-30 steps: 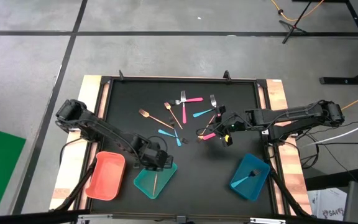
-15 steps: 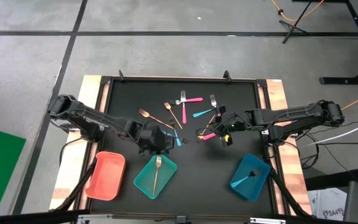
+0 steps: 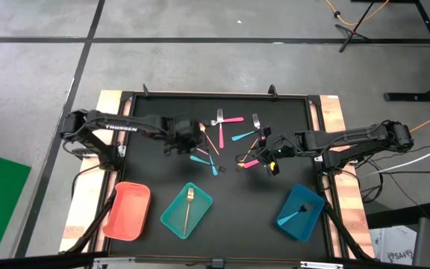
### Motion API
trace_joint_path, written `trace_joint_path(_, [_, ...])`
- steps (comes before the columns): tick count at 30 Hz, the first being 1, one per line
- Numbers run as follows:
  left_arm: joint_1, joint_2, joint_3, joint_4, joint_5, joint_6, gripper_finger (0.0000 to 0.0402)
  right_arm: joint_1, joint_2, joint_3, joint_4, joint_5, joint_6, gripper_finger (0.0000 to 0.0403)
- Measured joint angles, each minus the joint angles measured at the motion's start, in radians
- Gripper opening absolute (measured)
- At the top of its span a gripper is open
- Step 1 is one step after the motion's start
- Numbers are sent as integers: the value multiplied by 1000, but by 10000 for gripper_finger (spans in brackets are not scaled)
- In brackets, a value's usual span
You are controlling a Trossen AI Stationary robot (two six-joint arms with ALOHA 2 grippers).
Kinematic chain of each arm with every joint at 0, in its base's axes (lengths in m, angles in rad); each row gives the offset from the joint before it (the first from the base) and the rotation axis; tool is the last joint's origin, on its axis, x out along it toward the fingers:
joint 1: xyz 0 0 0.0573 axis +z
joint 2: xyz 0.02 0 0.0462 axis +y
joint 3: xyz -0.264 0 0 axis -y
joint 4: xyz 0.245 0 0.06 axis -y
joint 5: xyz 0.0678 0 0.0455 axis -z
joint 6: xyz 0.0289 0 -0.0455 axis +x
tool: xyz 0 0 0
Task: Sort silverware by color (type)
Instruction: Put the gold fork into the green bin
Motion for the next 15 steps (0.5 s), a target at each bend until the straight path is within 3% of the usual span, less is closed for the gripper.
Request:
trace_joint_path(10, [171, 1, -29, -89, 8, 17, 57, 0, 0, 0, 0, 0, 0, 113])
trace_joint_path(15, [208, 1, -104, -79, 14, -110, 57, 0, 0, 0, 0, 0, 0, 113])
